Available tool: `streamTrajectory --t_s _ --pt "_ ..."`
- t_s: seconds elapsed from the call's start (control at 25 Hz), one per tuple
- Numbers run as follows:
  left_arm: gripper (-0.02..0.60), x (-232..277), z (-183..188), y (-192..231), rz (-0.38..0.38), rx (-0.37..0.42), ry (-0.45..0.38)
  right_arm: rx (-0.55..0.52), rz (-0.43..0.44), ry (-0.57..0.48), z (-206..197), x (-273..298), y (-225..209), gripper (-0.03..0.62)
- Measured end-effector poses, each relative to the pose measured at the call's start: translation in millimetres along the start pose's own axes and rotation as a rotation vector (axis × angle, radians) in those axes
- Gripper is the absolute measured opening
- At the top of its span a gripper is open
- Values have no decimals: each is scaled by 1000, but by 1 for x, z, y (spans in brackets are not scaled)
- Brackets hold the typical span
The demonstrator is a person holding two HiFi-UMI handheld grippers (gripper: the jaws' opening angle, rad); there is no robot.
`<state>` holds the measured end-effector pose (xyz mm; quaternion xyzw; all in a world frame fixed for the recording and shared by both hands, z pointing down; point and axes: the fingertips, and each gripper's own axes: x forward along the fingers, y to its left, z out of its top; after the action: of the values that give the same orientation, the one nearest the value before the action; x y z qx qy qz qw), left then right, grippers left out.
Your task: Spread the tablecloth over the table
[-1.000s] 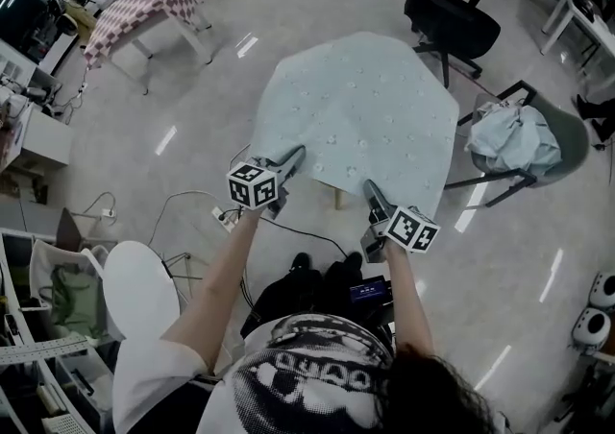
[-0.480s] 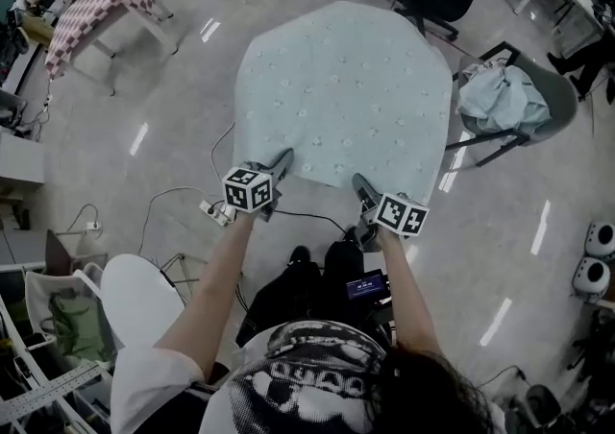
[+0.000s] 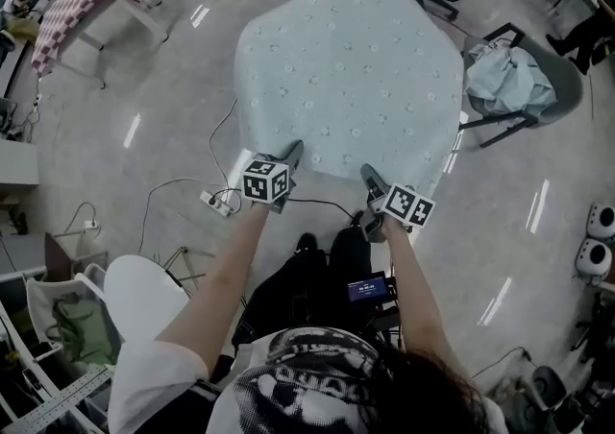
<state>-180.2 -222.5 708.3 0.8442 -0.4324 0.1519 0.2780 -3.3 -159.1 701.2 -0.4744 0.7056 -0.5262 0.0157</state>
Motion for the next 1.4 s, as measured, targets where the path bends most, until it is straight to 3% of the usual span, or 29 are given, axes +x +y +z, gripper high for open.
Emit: streamTrajectory --t_s 0.4,0.56,0.68,0.96,1.4 --pt "81 5 -6 3 -30 -69 -8 51 -41 2 -22 -6 -16 104" --pt "118 -2 -9 1 -51 -74 31 63 -50 14 -38 -17 -15 121" --pt "187 -14 -23 -5 -79 -40 101 56 -49 12 -41 -24 -8 128" --pt "187 -50 -46 -16 -110 15 159 10 -25 -29 -37 -42 13 121" --pt "186 -114 2 -52 -211 142 46 -162 51 -165 -19 -78 102 114"
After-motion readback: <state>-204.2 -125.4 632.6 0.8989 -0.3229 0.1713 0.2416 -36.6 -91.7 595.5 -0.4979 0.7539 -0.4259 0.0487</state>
